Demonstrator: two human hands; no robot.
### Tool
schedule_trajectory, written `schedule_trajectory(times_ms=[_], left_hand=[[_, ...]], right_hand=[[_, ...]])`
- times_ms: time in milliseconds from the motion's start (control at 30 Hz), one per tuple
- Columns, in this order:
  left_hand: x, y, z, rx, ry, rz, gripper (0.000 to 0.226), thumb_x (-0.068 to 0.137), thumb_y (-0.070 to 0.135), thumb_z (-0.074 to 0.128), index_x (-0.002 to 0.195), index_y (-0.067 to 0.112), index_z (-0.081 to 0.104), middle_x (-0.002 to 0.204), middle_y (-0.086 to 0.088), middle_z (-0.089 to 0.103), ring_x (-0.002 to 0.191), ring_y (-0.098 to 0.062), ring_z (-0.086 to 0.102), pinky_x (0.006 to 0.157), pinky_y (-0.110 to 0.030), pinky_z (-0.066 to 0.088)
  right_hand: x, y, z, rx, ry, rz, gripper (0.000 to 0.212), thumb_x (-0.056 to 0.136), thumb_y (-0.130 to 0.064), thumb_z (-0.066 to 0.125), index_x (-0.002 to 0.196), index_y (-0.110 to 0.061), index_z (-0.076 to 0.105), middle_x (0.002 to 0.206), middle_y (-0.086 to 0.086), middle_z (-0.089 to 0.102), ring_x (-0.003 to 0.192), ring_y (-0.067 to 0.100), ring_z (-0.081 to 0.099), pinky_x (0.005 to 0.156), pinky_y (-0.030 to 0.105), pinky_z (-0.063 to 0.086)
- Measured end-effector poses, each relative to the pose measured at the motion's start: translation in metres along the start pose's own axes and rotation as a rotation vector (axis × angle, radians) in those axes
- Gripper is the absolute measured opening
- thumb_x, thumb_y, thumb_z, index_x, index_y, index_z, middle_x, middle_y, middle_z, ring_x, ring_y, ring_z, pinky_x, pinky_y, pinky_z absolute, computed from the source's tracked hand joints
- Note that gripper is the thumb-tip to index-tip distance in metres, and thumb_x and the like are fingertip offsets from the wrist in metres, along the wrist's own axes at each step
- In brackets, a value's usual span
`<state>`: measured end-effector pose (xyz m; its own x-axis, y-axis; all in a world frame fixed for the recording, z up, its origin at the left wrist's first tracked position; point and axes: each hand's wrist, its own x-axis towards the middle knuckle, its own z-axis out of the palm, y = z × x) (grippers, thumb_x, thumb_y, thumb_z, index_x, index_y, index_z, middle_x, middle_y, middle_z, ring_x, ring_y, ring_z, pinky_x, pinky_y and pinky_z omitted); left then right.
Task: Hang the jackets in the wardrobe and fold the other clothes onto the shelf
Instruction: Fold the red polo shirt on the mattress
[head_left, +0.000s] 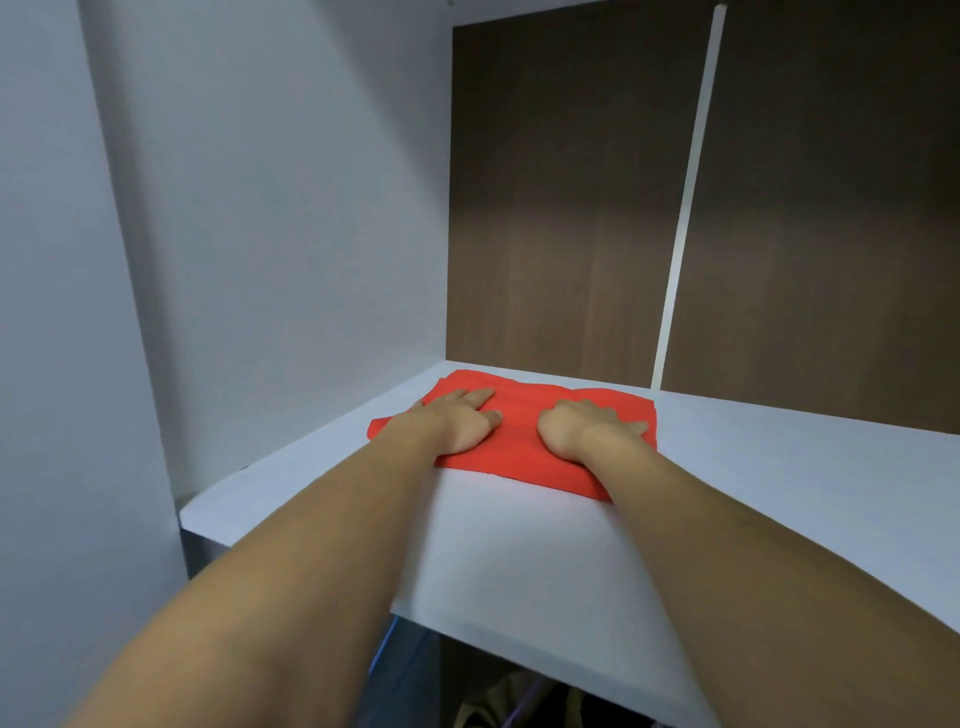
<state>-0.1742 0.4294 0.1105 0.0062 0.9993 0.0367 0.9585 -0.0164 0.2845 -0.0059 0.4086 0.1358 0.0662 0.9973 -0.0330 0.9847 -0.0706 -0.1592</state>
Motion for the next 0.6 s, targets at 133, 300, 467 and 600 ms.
schedule_trajectory(times_ms=[133, 300, 467, 600], left_hand=[[0.041, -0.025, -0.004, 0.017, -0.010, -0.024, 0.062, 0.096, 0.065, 0.023, 0.154, 0.046, 0.010, 0.165, 0.005, 0.010, 0.152, -0.020, 0.009, 0.122, -0.048, 0.003], [0.094, -0.050, -0.009, -0.017, -0.010, -0.031, 0.070, 0.090, 0.072, 0.027, 0.153, 0.047, 0.011, 0.165, 0.006, 0.011, 0.151, -0.021, 0.012, 0.122, -0.048, 0.008], [0.139, -0.061, -0.009, 0.036, -0.006, 0.000, 0.075, 0.089, 0.075, 0.025, 0.155, 0.041, 0.011, 0.165, 0.001, 0.014, 0.151, -0.023, 0.013, 0.122, -0.046, 0.009], [0.163, -0.058, -0.007, 0.079, -0.004, 0.037, 0.076, 0.092, 0.072, 0.023, 0.157, 0.034, 0.012, 0.165, -0.002, 0.014, 0.151, -0.023, 0.013, 0.122, -0.041, 0.007]], right_hand=[[0.039, -0.018, 0.004, 0.006, -0.003, -0.017, 0.057, 0.098, -0.038, 0.025, 0.153, -0.023, 0.030, 0.161, 0.008, 0.020, 0.147, 0.036, 0.015, 0.113, 0.068, 0.004], [0.089, -0.035, 0.009, 0.139, 0.011, 0.170, 0.074, 0.085, -0.052, 0.039, 0.154, -0.035, 0.019, 0.164, 0.008, -0.009, 0.147, 0.043, -0.008, 0.112, 0.069, -0.001], [0.131, -0.049, 0.014, 0.069, -0.019, 0.228, 0.079, 0.084, -0.057, 0.030, 0.155, -0.024, 0.022, 0.164, 0.011, -0.001, 0.147, 0.044, -0.006, 0.113, 0.067, 0.000], [0.151, -0.052, 0.013, 0.026, -0.027, 0.286, 0.083, 0.084, -0.061, 0.027, 0.156, -0.021, 0.018, 0.164, 0.012, 0.002, 0.147, 0.045, -0.004, 0.114, 0.065, 0.001]])
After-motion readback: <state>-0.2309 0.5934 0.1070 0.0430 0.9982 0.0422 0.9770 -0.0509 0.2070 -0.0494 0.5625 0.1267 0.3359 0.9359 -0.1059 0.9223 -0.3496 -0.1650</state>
